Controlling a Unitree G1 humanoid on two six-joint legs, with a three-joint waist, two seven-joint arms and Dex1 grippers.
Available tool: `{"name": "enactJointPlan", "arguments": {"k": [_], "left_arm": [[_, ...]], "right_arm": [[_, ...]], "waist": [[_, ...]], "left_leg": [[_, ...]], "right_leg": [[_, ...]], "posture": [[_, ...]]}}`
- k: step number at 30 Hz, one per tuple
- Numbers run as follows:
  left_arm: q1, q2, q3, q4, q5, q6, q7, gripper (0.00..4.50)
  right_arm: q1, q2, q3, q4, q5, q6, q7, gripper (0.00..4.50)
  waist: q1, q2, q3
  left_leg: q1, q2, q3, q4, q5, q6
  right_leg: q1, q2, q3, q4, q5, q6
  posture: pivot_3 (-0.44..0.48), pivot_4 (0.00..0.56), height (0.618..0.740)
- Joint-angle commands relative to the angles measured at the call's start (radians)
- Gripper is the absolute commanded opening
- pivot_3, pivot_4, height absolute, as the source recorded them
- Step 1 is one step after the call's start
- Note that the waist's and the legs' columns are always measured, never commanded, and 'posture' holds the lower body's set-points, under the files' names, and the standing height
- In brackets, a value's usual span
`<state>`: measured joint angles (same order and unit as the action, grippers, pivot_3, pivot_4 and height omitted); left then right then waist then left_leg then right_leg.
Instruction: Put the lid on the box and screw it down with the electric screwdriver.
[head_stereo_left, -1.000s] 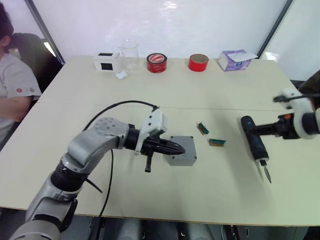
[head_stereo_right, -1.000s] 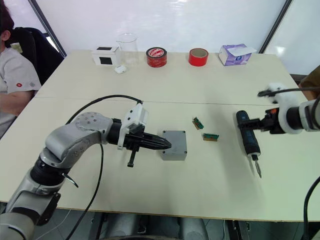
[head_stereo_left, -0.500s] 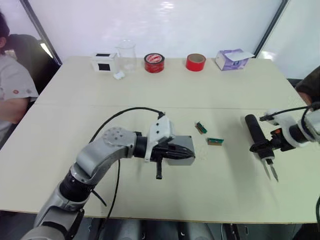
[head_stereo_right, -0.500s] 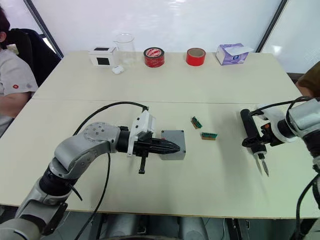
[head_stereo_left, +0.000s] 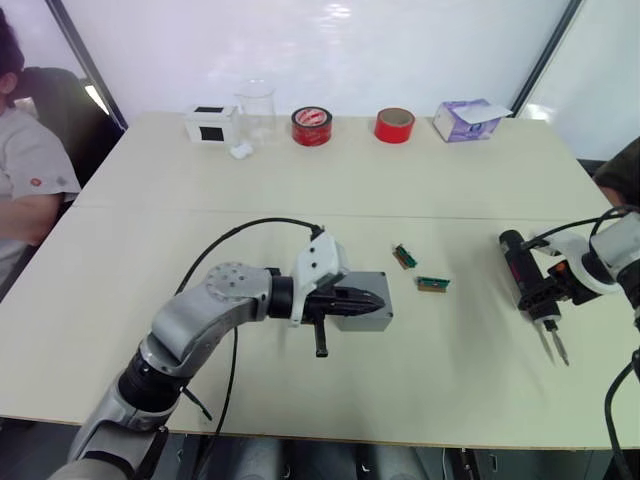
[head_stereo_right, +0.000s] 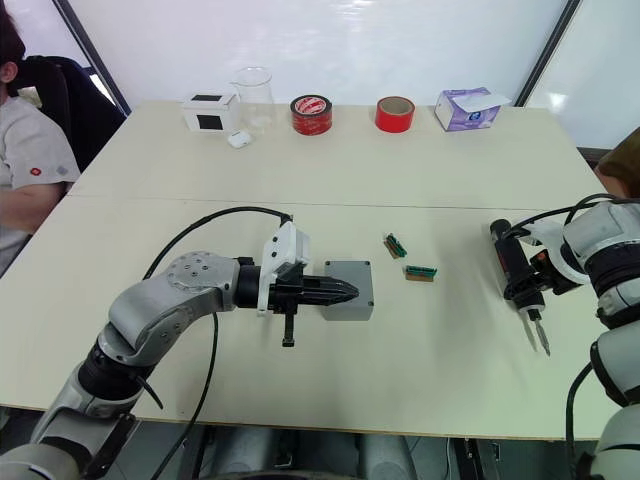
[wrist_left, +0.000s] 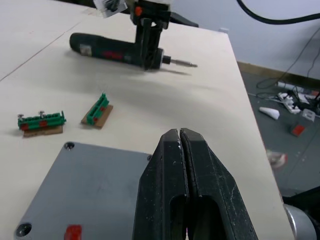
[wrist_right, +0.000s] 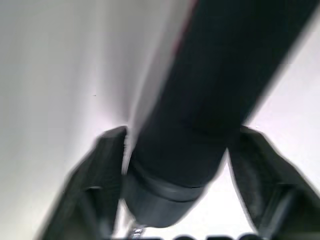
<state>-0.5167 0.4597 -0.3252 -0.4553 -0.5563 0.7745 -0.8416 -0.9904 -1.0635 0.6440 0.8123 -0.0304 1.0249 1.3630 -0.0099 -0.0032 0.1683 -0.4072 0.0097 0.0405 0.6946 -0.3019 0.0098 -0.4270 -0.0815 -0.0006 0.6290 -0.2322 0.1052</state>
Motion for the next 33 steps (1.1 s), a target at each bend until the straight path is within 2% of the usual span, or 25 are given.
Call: {"name": "enactJointPlan", "arguments": {"k": [1,3,6,8,10,12,14,18,20,24,27,33], "left_arm": [[-0.002,-0.002,0.03,-0.021,-0.007,-0.013,0.006,0.0],[0.004,0.002,0.034,-0.014,-0.007,-0.015,0.003,0.0],[0.013,0.005,0.049,0.003,-0.007,-0.019,0.004,0.0],[0.02,0.01,0.088,0.02,-0.023,-0.012,0.006,0.0],[0.021,0.015,0.12,0.03,-0.04,-0.001,0.006,0.0],[0.016,0.02,0.136,0.038,-0.051,0.005,0.0,0.0],[0.005,0.022,0.147,0.058,-0.051,0.006,-0.002,0.0],[-0.022,0.019,0.162,0.104,-0.051,0.006,-0.001,0.0],[-0.034,0.01,0.169,0.122,-0.056,0.008,0.002,0.0],[-0.048,-0.012,0.163,0.139,-0.057,0.014,0.013,0.0],[-0.054,-0.016,0.162,0.143,-0.058,0.019,0.011,0.0],[-0.056,-0.024,0.164,0.148,-0.048,0.018,0.027,0.0]], "right_arm": [[-0.011,0.028,-0.025,0.044,-0.04,-0.014,0.003,1.79],[-0.047,0.052,-0.074,0.088,-0.049,-0.038,-0.041,1.79],[-0.157,0.092,-0.213,0.188,-0.023,-0.131,-0.18,1.79],[-0.269,0.104,-0.445,0.201,0.093,-0.277,-0.36,1.79],[-0.294,0.127,-0.7,0.147,0.239,-0.429,-0.518,1.79],[-0.233,0.175,-0.89,0.015,0.355,-0.486,-0.599,1.79],[-0.137,0.266,-1.054,-0.191,0.452,-0.496,-0.719,1.79],[0.008,0.534,-1.248,-0.621,0.633,-0.517,-0.966,1.79],[0.051,0.641,-1.277,-0.758,0.661,-0.617,-1.035,1.79],[0.113,0.799,-1.224,-0.866,0.673,-0.701,-1.118,1.79],[0.18,0.807,-1.136,-0.921,0.611,-0.731,-1.101,1.79],[0.265,0.755,-1.079,-1.008,0.592,-0.718,-1.118,1.79]], "waist": [[-0.001,0.0,0.0],[-0.001,0.0,0.0],[-0.012,0.0,0.0],[-0.017,0.005,0.003],[-0.021,0.013,0.009],[-0.011,0.014,0.01],[-0.001,0.011,0.01],[0.01,0.007,0.008],[0.015,0.008,0.009],[0.018,0.009,0.009],[0.013,0.009,0.009],[-0.003,0.009,0.009]], "left_leg": [[0.0,0.0,0.0,0.0,0.0,0.0],[0.001,0.0,0.0,0.0,0.0,0.0],[0.001,0.0,0.002,0.001,0.0,0.0],[0.002,0.0,0.005,0.001,0.001,-0.001],[0.001,0.0,0.007,0.001,0.001,-0.002],[0.0,0.0,0.008,-0.001,0.001,-0.002],[0.0,0.001,0.008,-0.006,0.001,-0.002],[-0.001,0.003,0.005,-0.01,0.007,-0.012],[-0.001,0.003,0.005,-0.01,0.007,-0.013],[-0.001,-0.001,0.005,-0.009,0.007,-0.011],[-0.001,-0.002,0.003,-0.009,0.007,-0.011],[0.0,-0.002,0.003,-0.01,0.006,-0.01]], "right_leg": [[0.0,0.0,0.0,0.0,0.0,0.0],[0.001,0.0,0.0,0.0,0.0,0.0],[0.001,0.0,0.001,0.0,0.0,0.0],[0.0,0.0,0.004,0.001,0.0,0.0],[-0.003,0.0,0.007,0.001,0.001,0.001],[-0.005,0.0,0.008,0.002,0.003,0.004],[-0.006,0.003,0.006,0.0,0.002,0.003],[-0.004,0.002,0.001,0.0,0.001,0.002],[-0.004,-0.001,0.002,0.001,0.002,0.003],[-0.004,-0.004,0.003,0.001,0.003,0.004],[-0.004,-0.003,0.002,0.001,0.003,0.004],[-0.004,-0.002,0.002,0.001,0.003,0.004]], "posture": [[0.0,0.15,0.74],[0.0,0.15,0.74],[0.0,0.15,0.74],[0.0,0.15,0.74],[0.0,0.15,0.74],[0.0,0.15,0.74],[0.0,0.15,0.74],[0.0,0.15,0.74],[0.0,0.15,0.74],[0.0,0.15,0.74],[0.0,0.15,0.74],[0.0,0.15,0.74]]}}
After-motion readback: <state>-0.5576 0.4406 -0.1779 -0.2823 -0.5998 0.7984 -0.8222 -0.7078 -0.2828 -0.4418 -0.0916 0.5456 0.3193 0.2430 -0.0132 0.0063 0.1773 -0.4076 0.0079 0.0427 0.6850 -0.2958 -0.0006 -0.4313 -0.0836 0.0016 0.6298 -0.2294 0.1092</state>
